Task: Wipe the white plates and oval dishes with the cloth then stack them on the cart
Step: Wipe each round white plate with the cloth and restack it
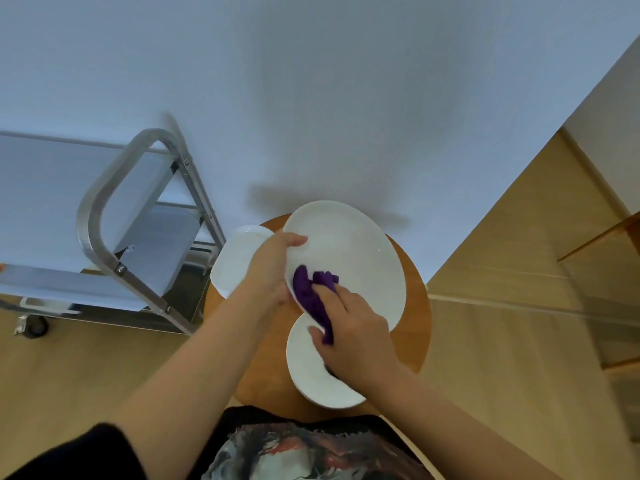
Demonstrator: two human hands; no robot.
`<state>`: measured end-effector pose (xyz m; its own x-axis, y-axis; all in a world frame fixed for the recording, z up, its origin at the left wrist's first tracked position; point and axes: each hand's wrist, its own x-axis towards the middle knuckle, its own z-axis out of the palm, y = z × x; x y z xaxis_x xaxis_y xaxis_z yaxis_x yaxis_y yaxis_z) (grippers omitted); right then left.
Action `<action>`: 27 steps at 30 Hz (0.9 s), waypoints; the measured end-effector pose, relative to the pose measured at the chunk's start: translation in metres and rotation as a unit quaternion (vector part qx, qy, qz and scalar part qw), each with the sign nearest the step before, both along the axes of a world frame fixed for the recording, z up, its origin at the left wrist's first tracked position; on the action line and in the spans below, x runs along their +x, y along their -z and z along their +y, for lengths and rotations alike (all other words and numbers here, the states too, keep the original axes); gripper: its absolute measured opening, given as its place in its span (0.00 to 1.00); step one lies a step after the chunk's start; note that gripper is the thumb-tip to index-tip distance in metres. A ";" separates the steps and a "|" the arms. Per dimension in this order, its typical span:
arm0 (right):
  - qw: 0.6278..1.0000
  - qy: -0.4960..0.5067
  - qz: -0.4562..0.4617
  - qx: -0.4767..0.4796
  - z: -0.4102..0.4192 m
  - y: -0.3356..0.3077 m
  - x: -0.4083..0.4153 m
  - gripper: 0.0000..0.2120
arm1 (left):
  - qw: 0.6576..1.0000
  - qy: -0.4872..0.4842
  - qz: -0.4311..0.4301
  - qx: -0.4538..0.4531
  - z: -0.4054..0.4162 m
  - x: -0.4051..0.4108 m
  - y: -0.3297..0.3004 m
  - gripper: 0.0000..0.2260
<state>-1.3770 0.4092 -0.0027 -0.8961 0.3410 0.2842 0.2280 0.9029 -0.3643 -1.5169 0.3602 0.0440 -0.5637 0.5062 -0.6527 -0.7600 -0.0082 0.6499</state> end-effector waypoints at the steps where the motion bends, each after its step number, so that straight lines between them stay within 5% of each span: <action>1: 0.998 0.047 -0.003 -0.043 -0.007 -0.005 -0.008 0.30 | 0.999 -0.036 0.001 0.010 0.006 0.013 0.005 0.05; 4: 0.991 0.076 -0.009 -0.113 -0.008 -0.009 -0.019 0.25 | 0.993 -0.111 0.031 0.034 0.010 0.034 0.013 0.03; 7: 0.965 0.060 0.008 -0.255 0.016 -0.029 -0.011 0.20 | 0.994 0.007 0.063 0.094 -0.010 0.019 0.013 0.19; 9: 0.901 0.066 0.025 -0.429 0.036 -0.046 -0.004 0.22 | 0.989 0.065 0.135 0.009 -0.022 0.000 0.018 0.28; 12: 0.774 -0.006 0.073 -0.629 0.058 -0.050 0.004 0.28 | 0.971 0.024 0.178 -0.159 -0.032 -0.021 0.032 0.28; 15: 0.681 -0.060 0.102 -0.722 0.061 -0.042 0.007 0.24 | 0.981 0.019 0.154 -0.120 -0.035 -0.027 0.041 0.26; 19: 0.603 -0.019 0.093 -0.792 0.062 -0.022 0.012 0.28 | 0.979 -0.028 0.164 -0.114 -0.034 -0.033 0.045 0.19; 21: 0.591 0.039 0.101 -0.799 0.064 -0.018 0.011 0.30 | 0.976 -0.042 0.169 -0.134 -0.033 -0.035 0.047 0.16; 23: 0.638 0.126 0.107 -0.752 0.066 -0.019 0.008 0.33 | 0.965 -0.050 0.199 -0.166 -0.035 -0.039 0.049 0.15; 25: 0.675 0.227 0.113 -0.692 0.070 -0.019 0.005 0.27 | 0.941 -0.061 0.276 -0.187 -0.040 -0.043 0.048 0.17; 27: 0.661 0.258 0.151 -0.688 0.076 -0.022 -0.002 0.16 | 0.902 -0.062 0.381 -0.194 -0.041 -0.043 0.041 0.22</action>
